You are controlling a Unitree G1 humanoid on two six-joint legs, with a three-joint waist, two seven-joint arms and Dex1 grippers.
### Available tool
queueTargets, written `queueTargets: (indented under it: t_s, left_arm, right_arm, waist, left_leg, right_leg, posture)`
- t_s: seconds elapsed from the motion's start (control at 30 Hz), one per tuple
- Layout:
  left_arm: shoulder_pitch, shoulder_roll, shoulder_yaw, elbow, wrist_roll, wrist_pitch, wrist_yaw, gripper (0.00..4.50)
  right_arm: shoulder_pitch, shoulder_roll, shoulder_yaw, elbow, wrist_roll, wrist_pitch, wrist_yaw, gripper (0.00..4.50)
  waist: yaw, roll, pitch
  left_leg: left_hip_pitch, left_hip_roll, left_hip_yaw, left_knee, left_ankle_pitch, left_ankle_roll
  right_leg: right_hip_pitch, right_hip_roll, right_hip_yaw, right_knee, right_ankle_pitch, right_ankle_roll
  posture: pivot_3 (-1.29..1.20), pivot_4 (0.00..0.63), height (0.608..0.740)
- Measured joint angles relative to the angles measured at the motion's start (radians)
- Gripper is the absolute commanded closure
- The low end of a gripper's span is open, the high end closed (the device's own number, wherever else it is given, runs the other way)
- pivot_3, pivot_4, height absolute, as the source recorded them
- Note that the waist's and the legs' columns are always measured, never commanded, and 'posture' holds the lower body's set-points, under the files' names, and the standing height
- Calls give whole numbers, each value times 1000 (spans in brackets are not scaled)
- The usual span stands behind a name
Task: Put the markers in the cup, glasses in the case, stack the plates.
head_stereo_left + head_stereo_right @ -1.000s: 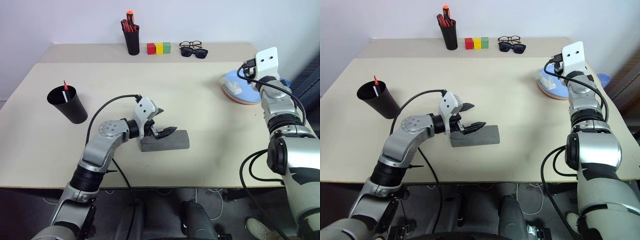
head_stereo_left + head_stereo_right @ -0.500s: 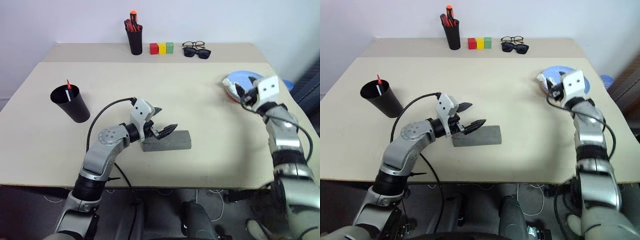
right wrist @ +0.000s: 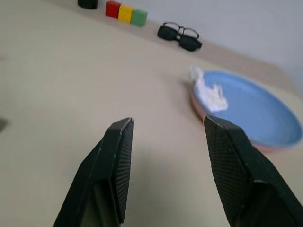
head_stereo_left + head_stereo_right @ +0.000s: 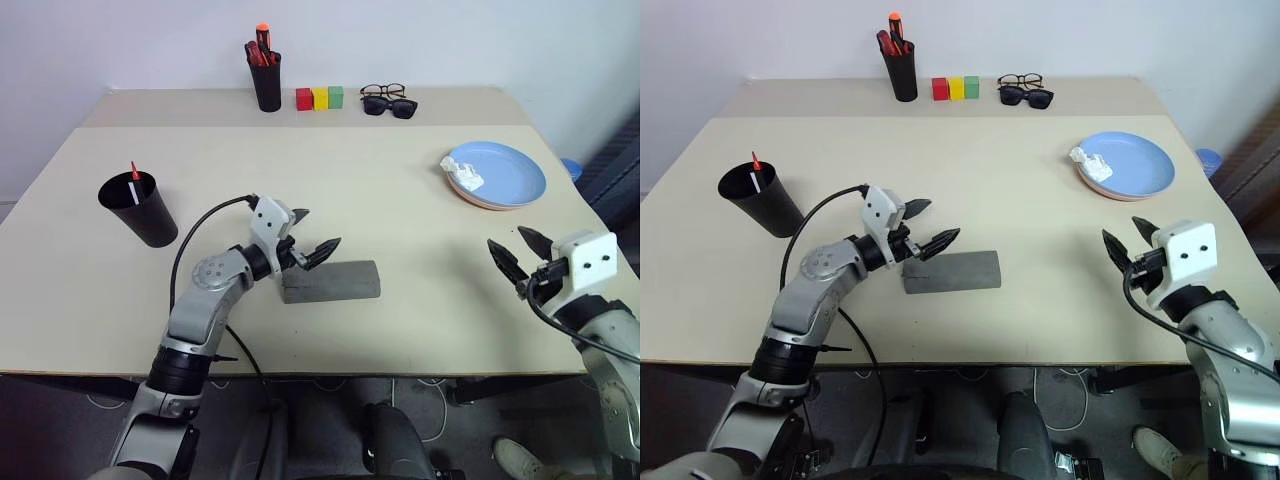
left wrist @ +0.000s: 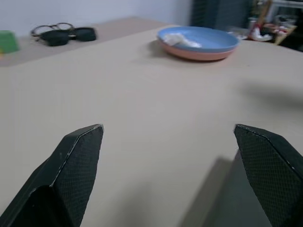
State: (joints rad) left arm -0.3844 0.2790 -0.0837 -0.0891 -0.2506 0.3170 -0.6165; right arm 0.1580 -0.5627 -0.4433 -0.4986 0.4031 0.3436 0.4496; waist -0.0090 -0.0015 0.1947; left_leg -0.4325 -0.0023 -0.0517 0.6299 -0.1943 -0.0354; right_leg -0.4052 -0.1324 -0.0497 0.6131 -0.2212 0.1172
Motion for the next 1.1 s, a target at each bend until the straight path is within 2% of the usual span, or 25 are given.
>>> queueTargets:
  t_s: [0.17,0.47,0.77,1.1]
  left_arm:
    - [180,105,98,-148,-20,-13,3,0]
    - [376,189,176,-306,-79,5,-25,0]
    - [418,213,191,-342,-99,5,-24,0]
    - [428,221,193,-342,-103,-4,-31,0]
  right_arm:
    - [86,12,-48,-22,60,-7,51,2131]
    - [156,-21,-84,-19,107,-25,170,2131]
    - [179,-21,-86,-6,113,-24,190,2131]
    - [190,-21,-85,1,109,-24,194,2131]
  waist:
    - [-1,0,0]
    - [15,1,-1]
    - [22,1,-1]
    - [22,1,-1]
  left_leg:
    - [0,1,0,-1,0,0]
    - [-2,2,1,-2,-3,-4]
    - [-9,1,1,-1,-2,-3]
    - [-9,2,1,-1,-3,-3]
  right_leg:
    - [0,0,0,-1,0,0]
    - [-1,-1,0,-7,-1,1]
    - [-3,0,-2,-15,0,-1]
    - [-3,0,-2,-15,0,0]
  posture:
    - [0,150,740]
    - [0,150,740]
    - [0,150,740]
    - [0,150,740]
